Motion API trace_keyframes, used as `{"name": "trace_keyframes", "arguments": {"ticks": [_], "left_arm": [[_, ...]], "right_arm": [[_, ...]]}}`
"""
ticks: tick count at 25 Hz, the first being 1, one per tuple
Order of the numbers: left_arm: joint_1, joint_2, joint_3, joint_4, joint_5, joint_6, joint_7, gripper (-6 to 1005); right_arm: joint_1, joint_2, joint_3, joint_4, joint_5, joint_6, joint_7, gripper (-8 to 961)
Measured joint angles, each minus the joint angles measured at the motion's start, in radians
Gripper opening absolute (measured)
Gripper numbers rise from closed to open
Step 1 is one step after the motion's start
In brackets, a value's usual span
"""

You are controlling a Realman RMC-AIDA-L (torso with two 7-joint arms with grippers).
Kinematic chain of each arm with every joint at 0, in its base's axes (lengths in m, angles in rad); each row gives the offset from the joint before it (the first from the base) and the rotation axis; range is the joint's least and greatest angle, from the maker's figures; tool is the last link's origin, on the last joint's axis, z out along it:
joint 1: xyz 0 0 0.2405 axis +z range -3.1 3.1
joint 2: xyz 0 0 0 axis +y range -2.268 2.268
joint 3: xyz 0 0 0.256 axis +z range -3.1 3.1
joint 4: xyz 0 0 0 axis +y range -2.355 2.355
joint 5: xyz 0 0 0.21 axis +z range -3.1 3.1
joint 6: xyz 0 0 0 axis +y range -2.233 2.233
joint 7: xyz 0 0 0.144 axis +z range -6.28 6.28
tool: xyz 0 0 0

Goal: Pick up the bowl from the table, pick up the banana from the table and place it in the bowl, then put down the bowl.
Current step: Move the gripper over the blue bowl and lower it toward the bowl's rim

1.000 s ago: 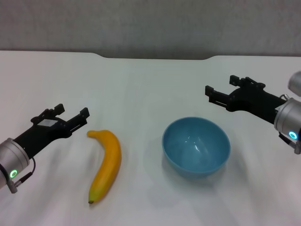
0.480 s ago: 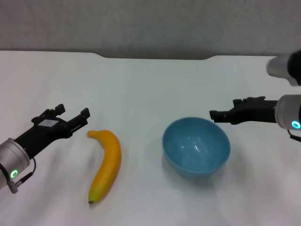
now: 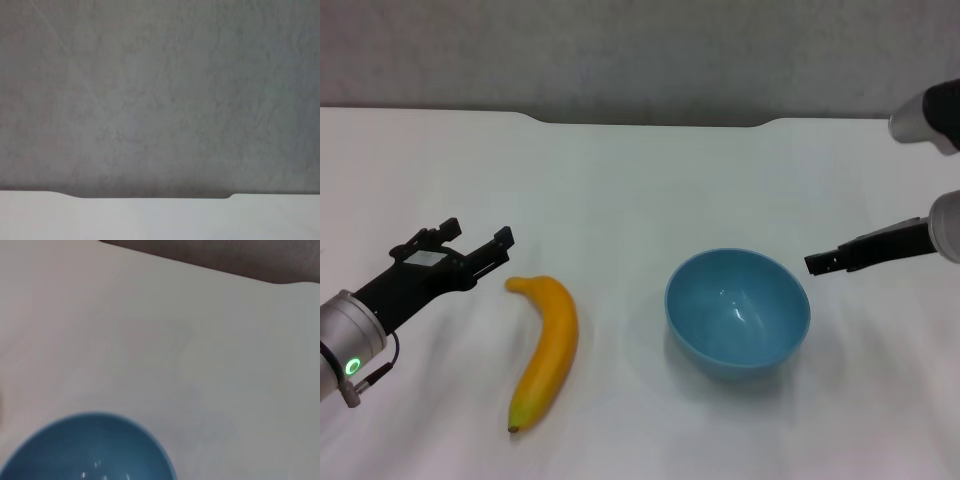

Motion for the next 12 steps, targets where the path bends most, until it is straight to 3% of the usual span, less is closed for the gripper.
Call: {"name": "trace_keyframes", "arguments": {"ticks": [6,12], "left_arm": [[-0.003,-0.001,0.0,0.0,0.0,0.0,0.0,888],[-0.012,-0.001,0.002,0.0,0.0,0.0,-0.001,888]], "right_arm": [[0.074,-0.002,0.025,0.058,-0.018,-0.034,0.066,877],[0.183,-0.003,0.043,0.236,-0.039,-0.059,0.073,877]]}}
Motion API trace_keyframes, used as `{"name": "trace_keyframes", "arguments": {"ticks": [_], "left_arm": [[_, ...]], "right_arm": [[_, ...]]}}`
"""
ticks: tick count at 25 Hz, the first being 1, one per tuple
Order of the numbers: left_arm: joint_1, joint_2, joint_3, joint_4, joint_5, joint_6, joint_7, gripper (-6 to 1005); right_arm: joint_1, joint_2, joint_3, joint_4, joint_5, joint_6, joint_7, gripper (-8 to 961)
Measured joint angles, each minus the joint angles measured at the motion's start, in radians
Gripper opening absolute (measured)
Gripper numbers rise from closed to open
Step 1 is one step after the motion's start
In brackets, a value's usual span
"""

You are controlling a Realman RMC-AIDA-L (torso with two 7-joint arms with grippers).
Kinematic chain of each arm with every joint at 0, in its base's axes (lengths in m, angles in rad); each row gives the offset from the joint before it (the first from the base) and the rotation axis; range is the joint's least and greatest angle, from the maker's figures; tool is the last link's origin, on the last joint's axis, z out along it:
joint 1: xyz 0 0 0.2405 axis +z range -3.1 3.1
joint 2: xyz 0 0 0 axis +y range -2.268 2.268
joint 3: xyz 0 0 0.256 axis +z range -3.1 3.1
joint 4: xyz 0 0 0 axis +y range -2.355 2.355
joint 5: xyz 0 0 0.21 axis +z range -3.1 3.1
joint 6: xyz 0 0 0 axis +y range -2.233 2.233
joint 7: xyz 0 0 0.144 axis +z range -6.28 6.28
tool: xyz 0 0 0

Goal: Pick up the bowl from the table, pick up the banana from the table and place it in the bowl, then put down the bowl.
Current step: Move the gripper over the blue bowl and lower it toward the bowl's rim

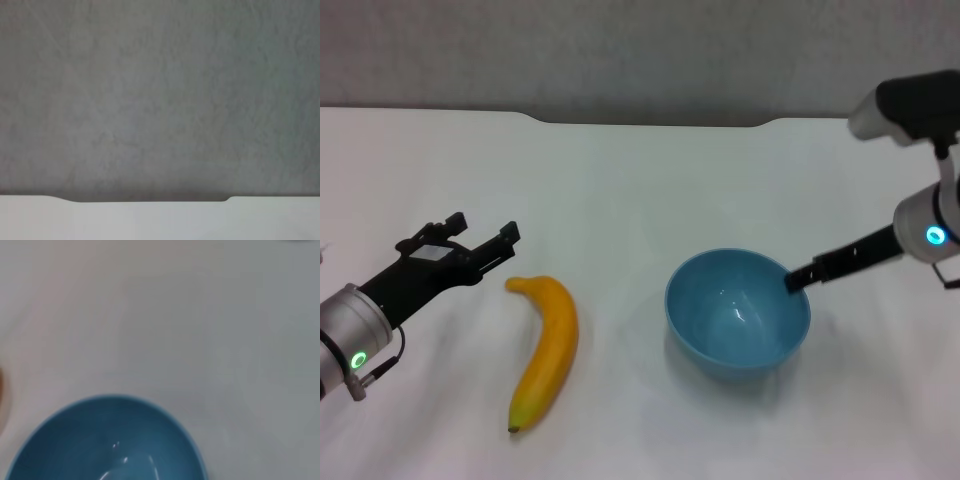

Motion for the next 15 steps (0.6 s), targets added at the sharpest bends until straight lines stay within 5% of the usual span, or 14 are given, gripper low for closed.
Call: {"name": "trace_keyframes", "arguments": {"ticks": [15], "left_arm": [[-0.01,-0.003,0.011,0.0,-0.008,-0.001,0.0,887]], "right_arm": [[0.023,0.01,-0.017,0.149,0.03,0.122,-0.016,876]]}}
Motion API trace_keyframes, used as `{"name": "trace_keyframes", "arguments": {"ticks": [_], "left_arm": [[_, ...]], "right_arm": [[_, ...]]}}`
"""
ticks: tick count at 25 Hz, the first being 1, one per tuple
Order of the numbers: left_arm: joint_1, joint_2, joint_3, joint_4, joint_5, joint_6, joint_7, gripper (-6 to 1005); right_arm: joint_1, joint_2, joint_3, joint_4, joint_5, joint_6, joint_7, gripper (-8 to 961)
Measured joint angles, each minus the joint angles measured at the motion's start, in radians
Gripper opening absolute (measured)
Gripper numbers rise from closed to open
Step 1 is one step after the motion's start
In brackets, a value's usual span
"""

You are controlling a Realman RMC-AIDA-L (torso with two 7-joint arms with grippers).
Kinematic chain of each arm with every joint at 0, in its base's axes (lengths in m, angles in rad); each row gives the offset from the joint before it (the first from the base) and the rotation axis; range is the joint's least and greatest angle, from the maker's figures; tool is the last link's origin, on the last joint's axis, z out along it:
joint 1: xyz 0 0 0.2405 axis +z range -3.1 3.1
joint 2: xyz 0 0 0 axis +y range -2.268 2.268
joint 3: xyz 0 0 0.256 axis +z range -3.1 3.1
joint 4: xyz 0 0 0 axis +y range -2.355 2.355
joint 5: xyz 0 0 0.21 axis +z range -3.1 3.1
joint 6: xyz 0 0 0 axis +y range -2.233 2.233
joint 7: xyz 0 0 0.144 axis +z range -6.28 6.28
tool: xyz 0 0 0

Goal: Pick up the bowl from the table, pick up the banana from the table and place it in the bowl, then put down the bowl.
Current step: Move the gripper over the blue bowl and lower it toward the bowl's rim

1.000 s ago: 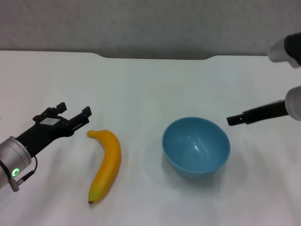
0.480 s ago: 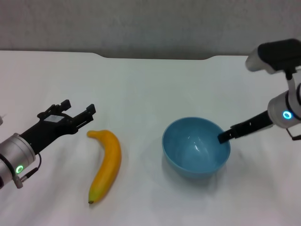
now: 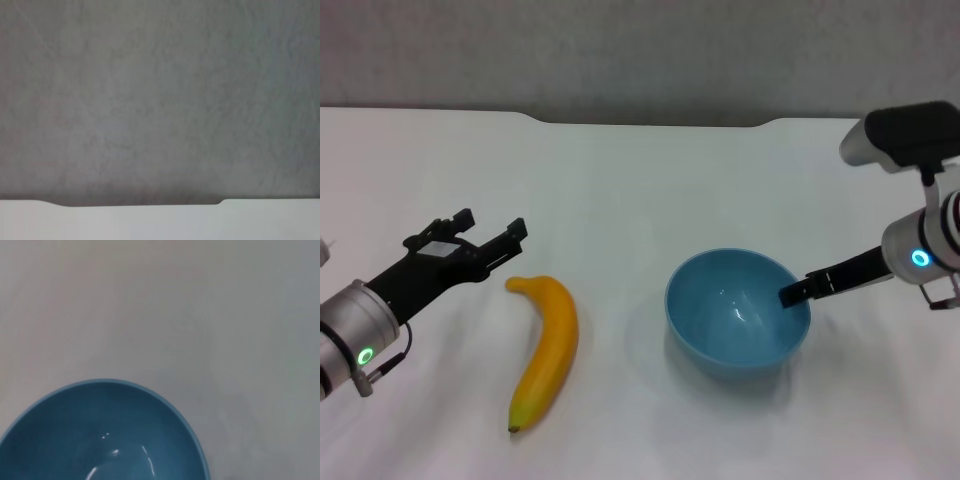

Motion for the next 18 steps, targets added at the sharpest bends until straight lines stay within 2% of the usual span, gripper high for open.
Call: {"name": "trace_keyframes", "arguments": {"ticks": [8,18], "left_arm": [[-0.008,-0.002,0.0,0.001,0.0,-0.001,0.0,888],[-0.01,-0.002,0.0,0.0,-0.001,-0.002,-0.003,889]], "right_arm": [[-0.001,0.002,-0.073,0.048,0.137,0.091,-0.059,876],[0.006,0.0,-0.102,0.077,0.142,0.101,-0.06,876]]}}
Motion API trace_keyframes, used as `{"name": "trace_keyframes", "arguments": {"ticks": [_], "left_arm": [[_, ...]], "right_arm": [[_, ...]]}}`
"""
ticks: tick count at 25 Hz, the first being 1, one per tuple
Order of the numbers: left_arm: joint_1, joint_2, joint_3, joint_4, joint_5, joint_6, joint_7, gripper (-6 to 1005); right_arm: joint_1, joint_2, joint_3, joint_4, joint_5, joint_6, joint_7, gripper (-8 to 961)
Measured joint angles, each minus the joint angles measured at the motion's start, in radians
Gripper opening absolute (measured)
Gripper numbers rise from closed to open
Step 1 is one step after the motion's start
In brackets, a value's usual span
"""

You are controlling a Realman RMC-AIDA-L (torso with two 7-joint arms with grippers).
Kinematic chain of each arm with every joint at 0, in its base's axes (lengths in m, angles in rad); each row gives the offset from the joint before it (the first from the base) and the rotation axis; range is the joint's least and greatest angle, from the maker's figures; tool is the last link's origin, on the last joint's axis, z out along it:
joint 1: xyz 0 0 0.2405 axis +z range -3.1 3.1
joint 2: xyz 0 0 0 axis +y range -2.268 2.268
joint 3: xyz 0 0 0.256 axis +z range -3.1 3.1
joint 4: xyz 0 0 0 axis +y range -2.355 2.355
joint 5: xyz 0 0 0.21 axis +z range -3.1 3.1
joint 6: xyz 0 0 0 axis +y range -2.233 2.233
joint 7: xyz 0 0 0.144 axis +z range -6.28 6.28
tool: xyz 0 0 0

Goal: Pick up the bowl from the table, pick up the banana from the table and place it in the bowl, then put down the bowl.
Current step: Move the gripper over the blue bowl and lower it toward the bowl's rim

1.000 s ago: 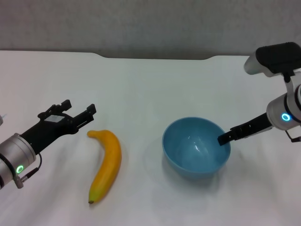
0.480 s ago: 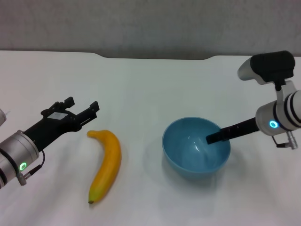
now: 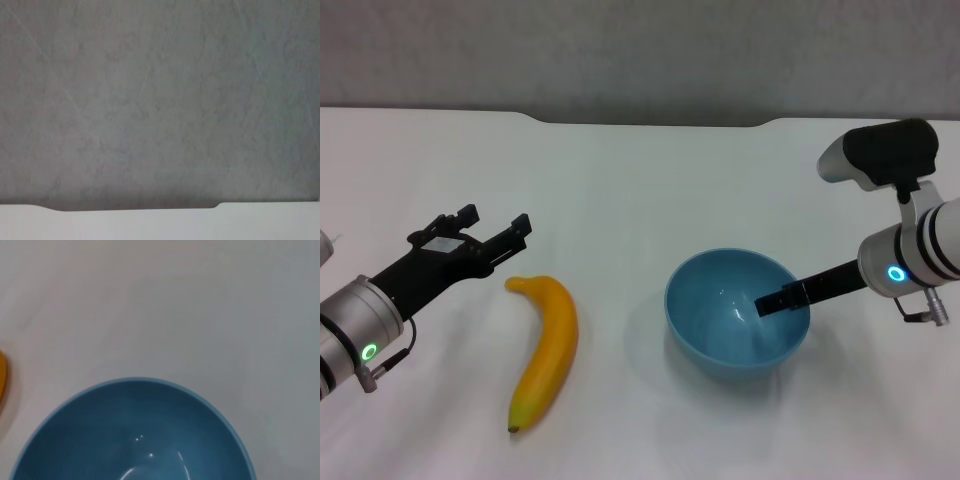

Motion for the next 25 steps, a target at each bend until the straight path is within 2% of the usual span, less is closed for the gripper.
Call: {"name": "trace_keyframes", "arguments": {"ticks": [11,25], "left_arm": [[-0.001,0.0,0.0,0.0,-0.001,0.001,0.002,888],[-0.001,0.0,0.0,0.001,-0.001,0.001,-0.001,888]], "right_arm": [[0.004,0.002,-0.026,0.004,0.003,0.028,-0.015,877],[0.003,0.005,-0.098,0.007,0.004,0.042,-0.009,755]]}}
